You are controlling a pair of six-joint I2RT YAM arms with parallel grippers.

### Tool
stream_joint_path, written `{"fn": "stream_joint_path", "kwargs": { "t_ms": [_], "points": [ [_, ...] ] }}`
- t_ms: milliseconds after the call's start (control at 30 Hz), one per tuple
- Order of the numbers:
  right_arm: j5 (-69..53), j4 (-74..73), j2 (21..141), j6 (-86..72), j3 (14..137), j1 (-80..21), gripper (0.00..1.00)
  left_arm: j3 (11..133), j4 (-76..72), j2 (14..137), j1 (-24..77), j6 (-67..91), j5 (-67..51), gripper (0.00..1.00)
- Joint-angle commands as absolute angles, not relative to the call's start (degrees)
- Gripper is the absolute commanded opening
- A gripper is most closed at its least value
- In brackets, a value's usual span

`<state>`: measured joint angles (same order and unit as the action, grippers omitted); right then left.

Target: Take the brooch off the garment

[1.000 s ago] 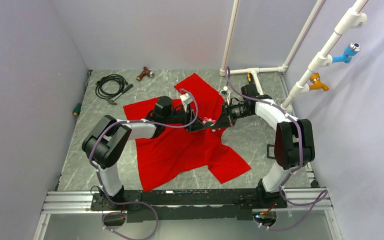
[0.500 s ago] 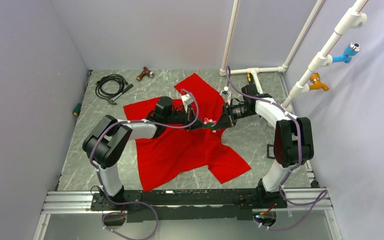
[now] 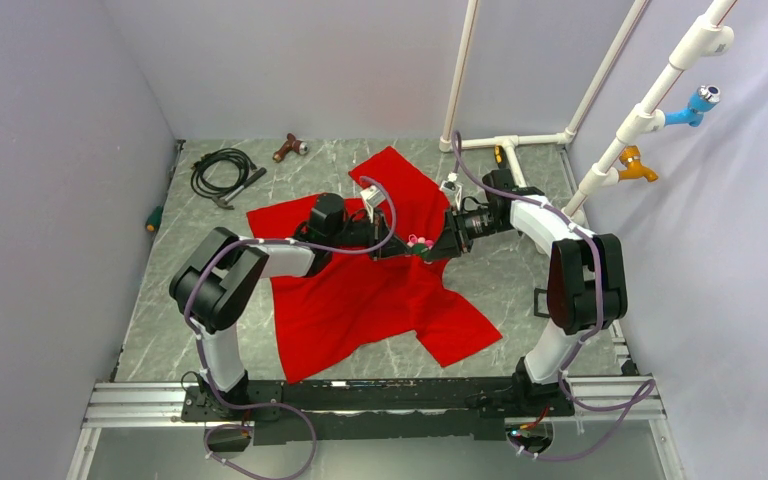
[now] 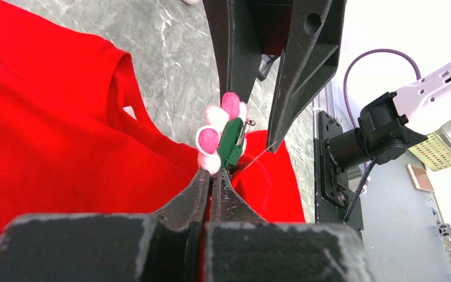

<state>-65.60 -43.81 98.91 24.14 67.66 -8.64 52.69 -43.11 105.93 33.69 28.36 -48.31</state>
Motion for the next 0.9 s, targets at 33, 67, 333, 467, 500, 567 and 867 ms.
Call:
{"fn": "stream_joint_path", "kwargs": {
  "t_ms": [33,67,333,467,500,567,867],
  "points": [
    [-66.3,-36.8,96.0,19.1,67.4,-8.4,0.4,53.5,-46.5,106.3,33.5,29.4,-49.9,0.0],
    [-65.7,-35.8,95.9,18.2,67.1,-8.4,0.4,53.6,-46.5,106.3,33.5,29.3,-49.9,0.0],
    [-64.3,-32.1,95.3,15.2,66.1,-8.5,0.38,54.0,-46.5,106.3,33.6,29.2,-50.3,0.0],
    [-64.5,-32.0,95.4,15.2,65.9,-8.8,0.36,54.1,-46.2,106.4,33.8,29.1,-50.4,0.0],
    [-64.8,-32.3,95.6,15.7,66.0,-9.0,0.35,54.1,-46.2,106.4,33.8,29.1,-50.3,0.0],
    [-64.6,-33.8,95.9,17.4,66.5,-9.6,0.35,54.2,-46.0,106.4,33.8,29.1,-50.2,0.0],
    [-63.2,-35.9,96.2,19.7,67.5,-10.8,0.1,54.4,-44.8,106.1,33.7,28.0,-50.3,0.04]
  ]
}}
